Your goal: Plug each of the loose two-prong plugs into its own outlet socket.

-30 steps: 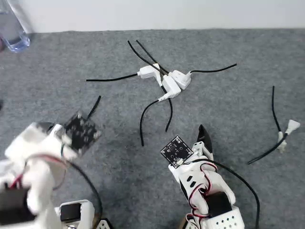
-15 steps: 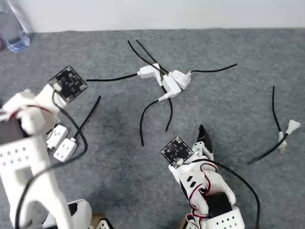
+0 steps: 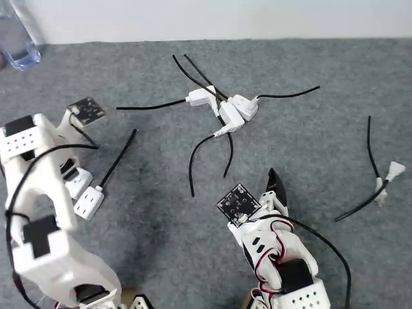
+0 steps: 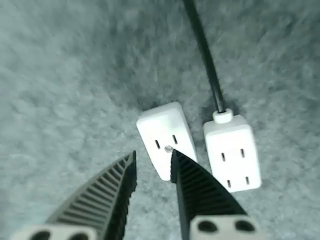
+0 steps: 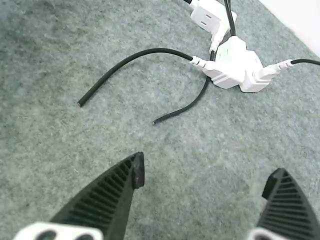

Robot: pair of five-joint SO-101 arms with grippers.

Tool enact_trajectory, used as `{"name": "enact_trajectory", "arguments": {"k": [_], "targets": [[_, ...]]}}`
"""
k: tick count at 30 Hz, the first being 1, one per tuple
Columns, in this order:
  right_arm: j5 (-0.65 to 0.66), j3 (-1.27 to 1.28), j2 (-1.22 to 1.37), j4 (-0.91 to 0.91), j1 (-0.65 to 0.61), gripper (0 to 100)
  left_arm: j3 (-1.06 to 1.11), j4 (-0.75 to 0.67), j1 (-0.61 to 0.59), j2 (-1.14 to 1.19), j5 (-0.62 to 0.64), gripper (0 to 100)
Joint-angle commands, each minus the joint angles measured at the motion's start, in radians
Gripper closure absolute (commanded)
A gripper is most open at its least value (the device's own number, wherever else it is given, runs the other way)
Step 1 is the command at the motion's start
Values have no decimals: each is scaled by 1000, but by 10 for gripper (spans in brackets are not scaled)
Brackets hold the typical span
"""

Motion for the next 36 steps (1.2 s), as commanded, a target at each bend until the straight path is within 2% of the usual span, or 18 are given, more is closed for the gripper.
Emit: {"name": "enact_trajectory", "arguments": {"k": [1, 8, 18, 21, 25, 31, 36], "targets": [[9, 17, -7, -18, 8, 630, -42, -14, -9, 44, 74, 892], [9, 17, -7, -19, 8, 630, -39, -21, -6, 54, 275, 891], [9, 17, -7, -19, 8, 630, 107, -210, 0, 54, 279, 886], [9, 17, -7, -18, 7, 630, 117, -201, 2, 54, 298, 858], [9, 17, -7, -18, 7, 630, 113, -196, 15, 44, 417, 803], [9, 17, -7, -18, 5, 630, 111, -84, 132, -25, 545, 800], [9, 17, -7, -18, 5, 630, 111, -75, 166, -86, 562, 800]]}}
